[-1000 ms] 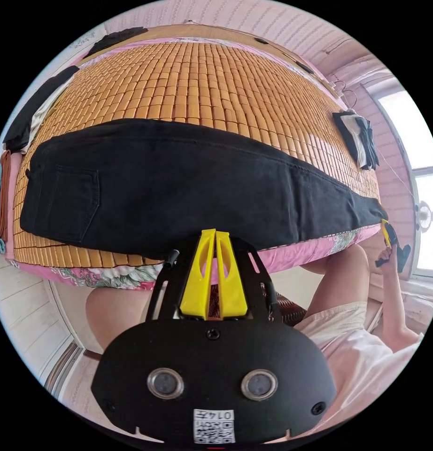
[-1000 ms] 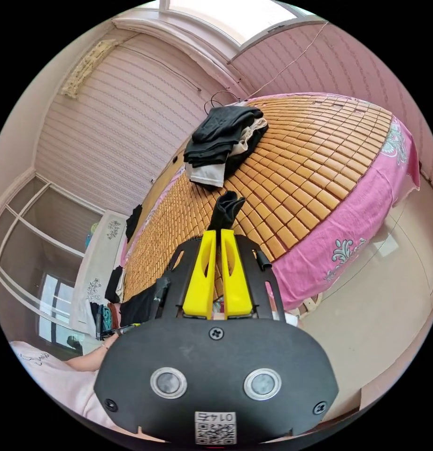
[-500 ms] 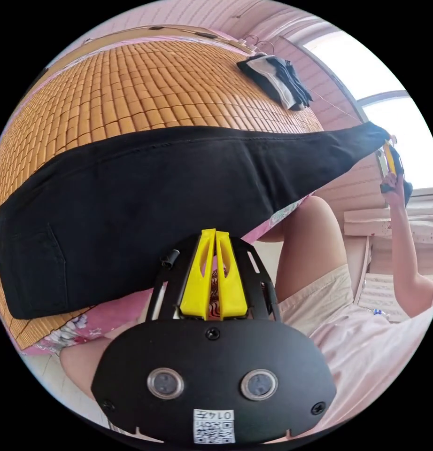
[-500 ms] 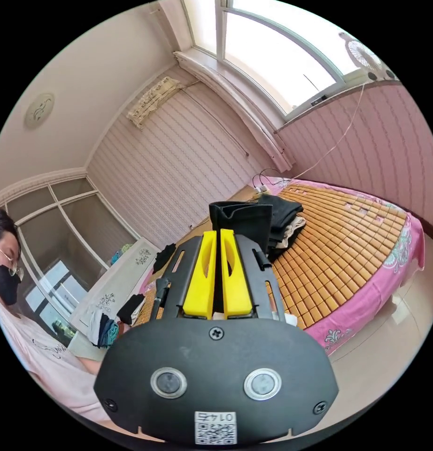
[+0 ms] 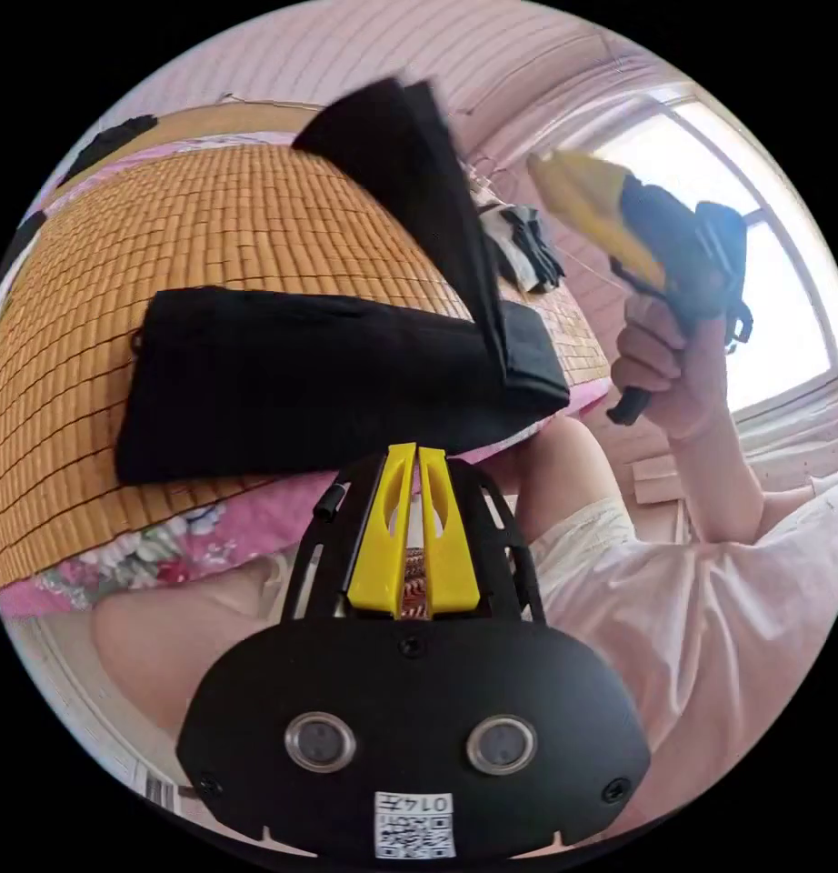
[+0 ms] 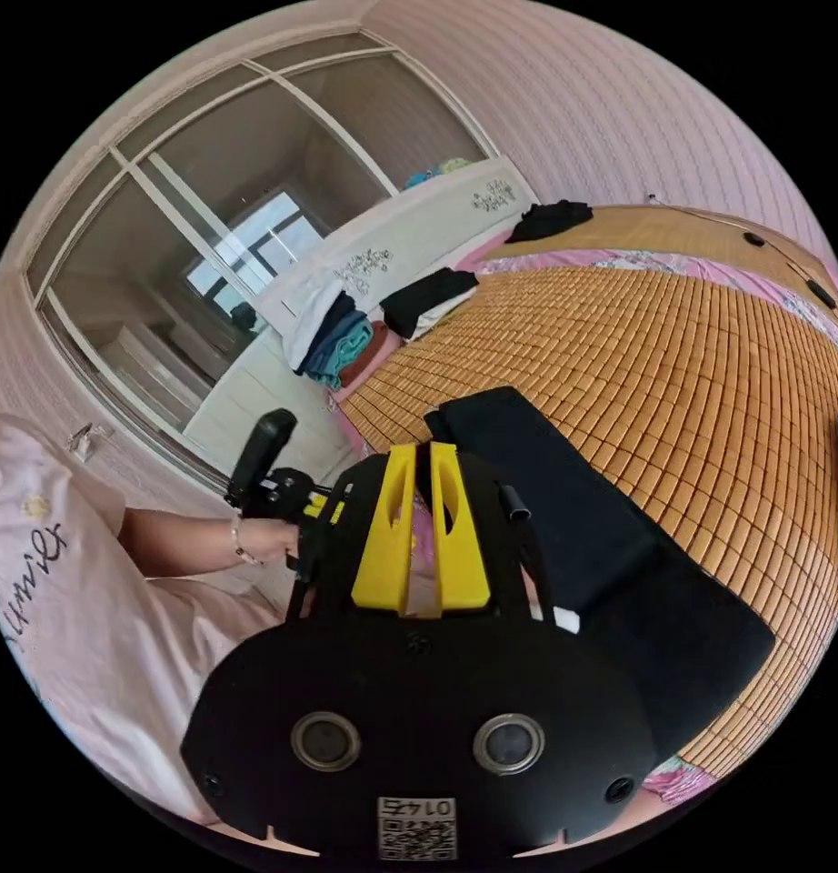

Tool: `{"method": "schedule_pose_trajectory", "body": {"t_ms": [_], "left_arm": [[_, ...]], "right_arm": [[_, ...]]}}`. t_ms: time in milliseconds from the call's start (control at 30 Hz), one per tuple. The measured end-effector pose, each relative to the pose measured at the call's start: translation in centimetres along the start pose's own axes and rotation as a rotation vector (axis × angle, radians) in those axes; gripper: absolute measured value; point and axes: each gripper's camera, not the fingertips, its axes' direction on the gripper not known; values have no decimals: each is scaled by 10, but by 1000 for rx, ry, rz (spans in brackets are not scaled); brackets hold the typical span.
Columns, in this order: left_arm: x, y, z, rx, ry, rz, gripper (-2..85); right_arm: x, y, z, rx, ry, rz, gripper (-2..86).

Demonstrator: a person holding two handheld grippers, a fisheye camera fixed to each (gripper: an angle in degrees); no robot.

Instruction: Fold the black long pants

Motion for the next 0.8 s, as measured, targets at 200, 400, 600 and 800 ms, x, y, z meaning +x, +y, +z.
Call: {"method": "schedule_pose_trajectory", "body": {"t_ms": [200,400,600,800], "left_arm": [[-51,51,-63,43,-236,-159,21],[-61,6,-52,145,-140,-205,86],[-61,-32,-20,83,-249,-240,61],[-45,-30,-21,56,-297,-195,44]], "right_arm": [[-5,13,65,-252,270,32,66],[-18,-5,81,-349,527,3,102],[-31,-23,125,-471,618,-27,134],[-30,-41,145,-517,593,30,129]]}}
